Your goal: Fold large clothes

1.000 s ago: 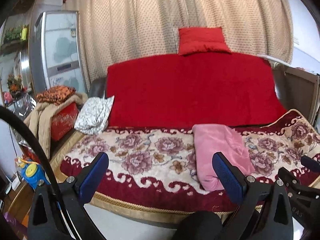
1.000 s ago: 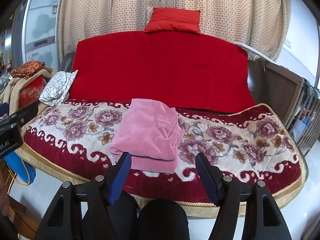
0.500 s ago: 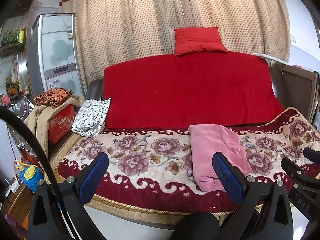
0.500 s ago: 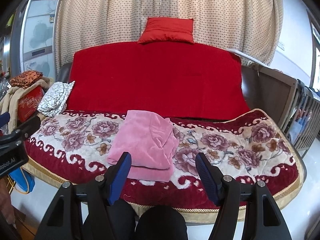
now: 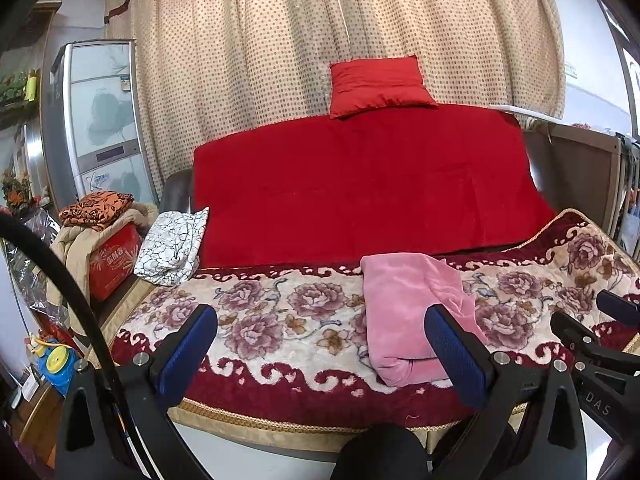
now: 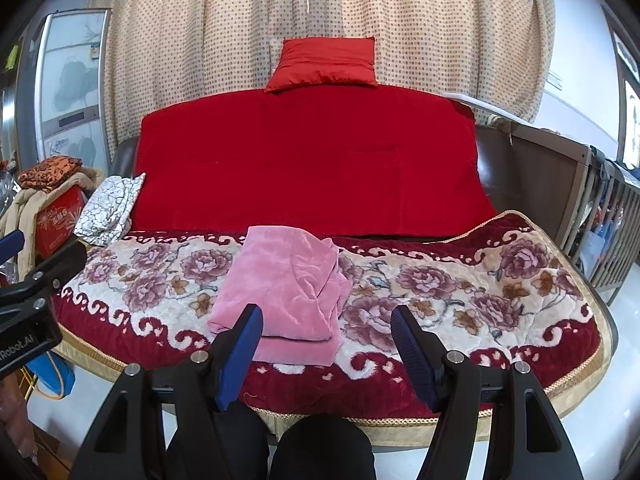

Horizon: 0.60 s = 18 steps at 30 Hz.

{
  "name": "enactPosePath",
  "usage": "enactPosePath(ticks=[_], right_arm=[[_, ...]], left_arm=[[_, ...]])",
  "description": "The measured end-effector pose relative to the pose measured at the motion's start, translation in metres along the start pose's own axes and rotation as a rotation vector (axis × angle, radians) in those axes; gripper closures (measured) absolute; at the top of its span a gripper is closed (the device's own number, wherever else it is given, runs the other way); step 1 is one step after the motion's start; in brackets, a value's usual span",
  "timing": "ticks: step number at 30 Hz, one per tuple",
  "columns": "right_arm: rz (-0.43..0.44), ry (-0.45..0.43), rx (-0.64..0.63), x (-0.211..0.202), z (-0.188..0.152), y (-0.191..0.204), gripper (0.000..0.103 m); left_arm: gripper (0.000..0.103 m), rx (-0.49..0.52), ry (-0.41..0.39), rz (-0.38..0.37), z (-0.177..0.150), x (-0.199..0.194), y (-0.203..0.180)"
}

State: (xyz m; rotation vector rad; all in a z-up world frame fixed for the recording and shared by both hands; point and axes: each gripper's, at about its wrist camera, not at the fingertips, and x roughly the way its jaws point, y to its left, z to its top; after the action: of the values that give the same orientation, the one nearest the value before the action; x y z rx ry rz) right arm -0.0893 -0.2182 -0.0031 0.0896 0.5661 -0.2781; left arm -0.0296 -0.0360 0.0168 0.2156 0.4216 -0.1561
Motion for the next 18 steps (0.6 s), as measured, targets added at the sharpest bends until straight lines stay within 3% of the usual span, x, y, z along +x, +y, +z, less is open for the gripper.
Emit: enactPosePath(ticks=[9, 18], right_arm=[[-0.03, 0.007, -0.004, 0.015, 0.01, -0.004, 0.033], [-0.051, 0.048, -0.026, 0.059, 0.031, -0.002, 0.033]], left_arm=[[0.0, -0.008, 0.032, -0.014, -0.001, 0.026, -0.004], [0.0, -0.023, 0.067, 0.004, 0.013, 0.071, -0.005]])
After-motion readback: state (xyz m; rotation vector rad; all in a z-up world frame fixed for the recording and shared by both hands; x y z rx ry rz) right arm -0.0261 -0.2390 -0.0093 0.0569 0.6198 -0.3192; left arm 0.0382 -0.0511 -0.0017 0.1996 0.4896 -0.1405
